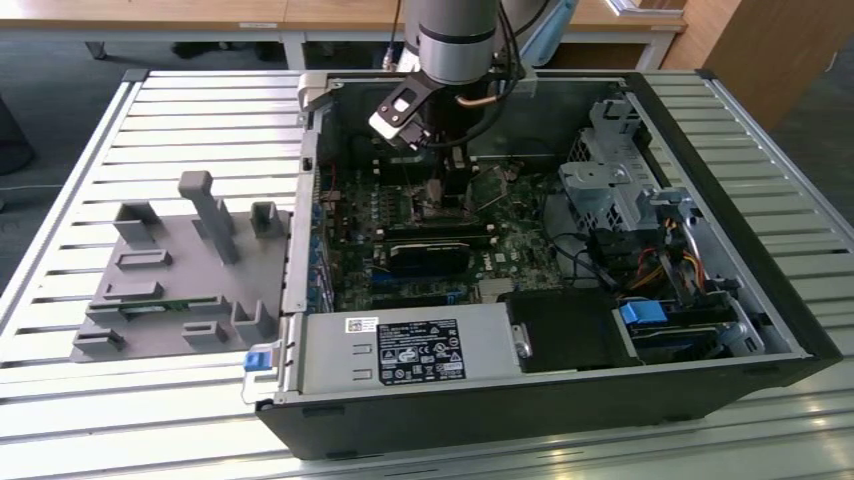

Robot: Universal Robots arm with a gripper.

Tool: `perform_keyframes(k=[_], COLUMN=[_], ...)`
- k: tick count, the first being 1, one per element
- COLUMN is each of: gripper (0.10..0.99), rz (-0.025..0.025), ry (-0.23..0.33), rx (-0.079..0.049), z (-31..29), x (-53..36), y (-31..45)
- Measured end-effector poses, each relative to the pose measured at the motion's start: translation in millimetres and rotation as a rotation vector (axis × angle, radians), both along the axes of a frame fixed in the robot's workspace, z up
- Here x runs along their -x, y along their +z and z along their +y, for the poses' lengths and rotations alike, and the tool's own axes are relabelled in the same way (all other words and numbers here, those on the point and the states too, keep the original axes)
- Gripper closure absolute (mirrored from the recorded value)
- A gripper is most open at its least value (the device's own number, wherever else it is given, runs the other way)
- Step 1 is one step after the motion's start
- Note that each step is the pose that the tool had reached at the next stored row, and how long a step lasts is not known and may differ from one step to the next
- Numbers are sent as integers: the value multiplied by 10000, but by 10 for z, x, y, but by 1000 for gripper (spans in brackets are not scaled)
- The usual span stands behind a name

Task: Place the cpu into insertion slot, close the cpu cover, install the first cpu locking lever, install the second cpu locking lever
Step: 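Place the cpu into insertion slot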

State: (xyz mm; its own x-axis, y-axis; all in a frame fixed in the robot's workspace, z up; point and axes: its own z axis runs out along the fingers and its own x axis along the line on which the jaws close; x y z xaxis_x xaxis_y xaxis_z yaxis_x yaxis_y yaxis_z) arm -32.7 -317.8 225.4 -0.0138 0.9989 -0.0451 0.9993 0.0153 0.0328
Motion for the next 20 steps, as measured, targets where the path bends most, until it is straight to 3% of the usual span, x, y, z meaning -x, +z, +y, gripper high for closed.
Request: perform_keyframes(k=[12, 20], gripper=[545, 545], rz=[0, 0], ry=[-2, -3], rx=[13, 13], z=[5, 33], x=[0, 0], y=[-115, -142])
